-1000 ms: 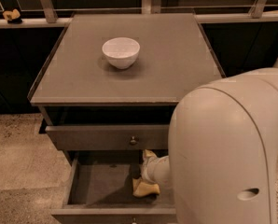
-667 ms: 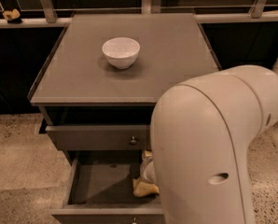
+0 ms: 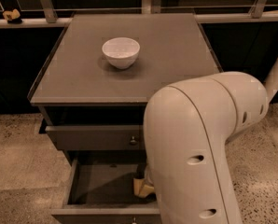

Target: Pick sponge from middle drawer and place on counter

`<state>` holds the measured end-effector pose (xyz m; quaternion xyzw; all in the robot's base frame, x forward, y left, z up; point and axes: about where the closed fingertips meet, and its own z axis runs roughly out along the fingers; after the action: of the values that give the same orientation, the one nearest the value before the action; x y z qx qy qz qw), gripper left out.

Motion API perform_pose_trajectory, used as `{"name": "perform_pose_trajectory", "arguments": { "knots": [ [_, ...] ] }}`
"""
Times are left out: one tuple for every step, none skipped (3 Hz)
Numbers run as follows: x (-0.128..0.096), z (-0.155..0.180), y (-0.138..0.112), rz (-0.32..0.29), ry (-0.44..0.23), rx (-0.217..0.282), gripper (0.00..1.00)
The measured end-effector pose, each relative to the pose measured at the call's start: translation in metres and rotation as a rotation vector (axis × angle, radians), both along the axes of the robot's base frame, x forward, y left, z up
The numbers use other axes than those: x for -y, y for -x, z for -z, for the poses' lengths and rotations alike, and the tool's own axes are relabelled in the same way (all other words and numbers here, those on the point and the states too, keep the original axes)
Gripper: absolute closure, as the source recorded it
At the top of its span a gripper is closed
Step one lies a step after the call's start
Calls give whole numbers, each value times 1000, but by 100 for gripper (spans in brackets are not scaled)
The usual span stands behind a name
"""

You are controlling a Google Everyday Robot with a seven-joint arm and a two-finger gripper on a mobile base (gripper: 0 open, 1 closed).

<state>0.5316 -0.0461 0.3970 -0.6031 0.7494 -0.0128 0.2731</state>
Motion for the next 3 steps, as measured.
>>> {"name": "perform_pose_trajectory", "arguments": {
  "knots": [
    [0,0,0,0,0,0,0],
    [1,2,-5,-16,0,-13,0],
    [2,2,-10,-36,-22,-17,0]
  ]
}}
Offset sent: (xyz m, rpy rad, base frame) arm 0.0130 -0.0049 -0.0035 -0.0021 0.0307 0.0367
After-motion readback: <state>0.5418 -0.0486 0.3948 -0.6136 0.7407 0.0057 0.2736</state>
